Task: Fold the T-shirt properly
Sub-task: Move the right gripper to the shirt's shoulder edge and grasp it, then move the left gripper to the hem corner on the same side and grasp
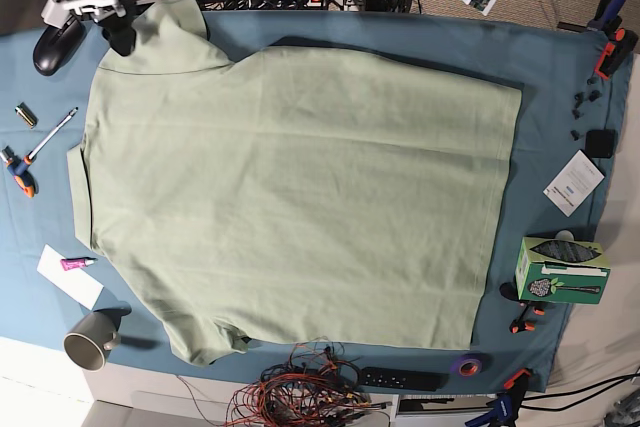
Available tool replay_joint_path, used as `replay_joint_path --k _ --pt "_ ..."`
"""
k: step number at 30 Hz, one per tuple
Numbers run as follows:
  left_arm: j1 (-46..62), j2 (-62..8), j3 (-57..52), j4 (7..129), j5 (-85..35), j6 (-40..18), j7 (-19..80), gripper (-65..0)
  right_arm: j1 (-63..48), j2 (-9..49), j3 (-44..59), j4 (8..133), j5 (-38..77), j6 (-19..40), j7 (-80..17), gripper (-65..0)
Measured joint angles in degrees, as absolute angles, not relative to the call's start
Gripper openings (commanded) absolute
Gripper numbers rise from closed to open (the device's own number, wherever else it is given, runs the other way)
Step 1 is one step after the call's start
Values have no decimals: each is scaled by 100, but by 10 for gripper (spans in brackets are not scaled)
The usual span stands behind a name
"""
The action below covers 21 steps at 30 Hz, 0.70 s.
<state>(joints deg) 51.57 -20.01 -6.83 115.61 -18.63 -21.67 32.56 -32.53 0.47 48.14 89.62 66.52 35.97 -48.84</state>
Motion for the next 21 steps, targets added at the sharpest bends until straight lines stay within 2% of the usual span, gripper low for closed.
replay_joint_path --k 7,8,9,11,12,14,15,17,21 --pt "5157 -2001 -683 11561 -1863 -2167 3253 -601 -3251 49 4418 8973 6696 3618 -4840 -374" --pt "5157 -2001 -683 11561 -1863 -2167 3253 -590 -3251 49 4418 8973 6674 3629 -4838 -404" --pt "5157 -2001 -683 11561 -1863 -2167 3253 -571 -3251 56 4418 8973 6593 3627 -4838 -465" --pt "5151 -2001 -683 11561 -1820 -2167 3251 -520 -3251 62 4418 8971 6396 3603 -4871 -620" --pt "5135 -2001 -683 11561 -1719 -2171 3247 -492 -3251 62 4416 8967 6342 3603 -4886 -650" --pt "5041 -1999 -683 11561 -1555 -2121 3253 -450 -3251 62 4416 8962 6348 3605 -4906 -650" --pt "4978 -2001 -683 11561 -1562 -1907 3253 -439 -3251 62 4416 8962 6348 3638 -4906 -650" --pt "4810 -2021 -681 11561 -1566 -1632 3310 -434 -3253 62 4410 8962 6320 3754 -4928 -650" --pt "4445 -2255 -729 11559 -1564 -1608 3518 -434 -3256 62 4405 8962 6307 3802 -4928 -650"
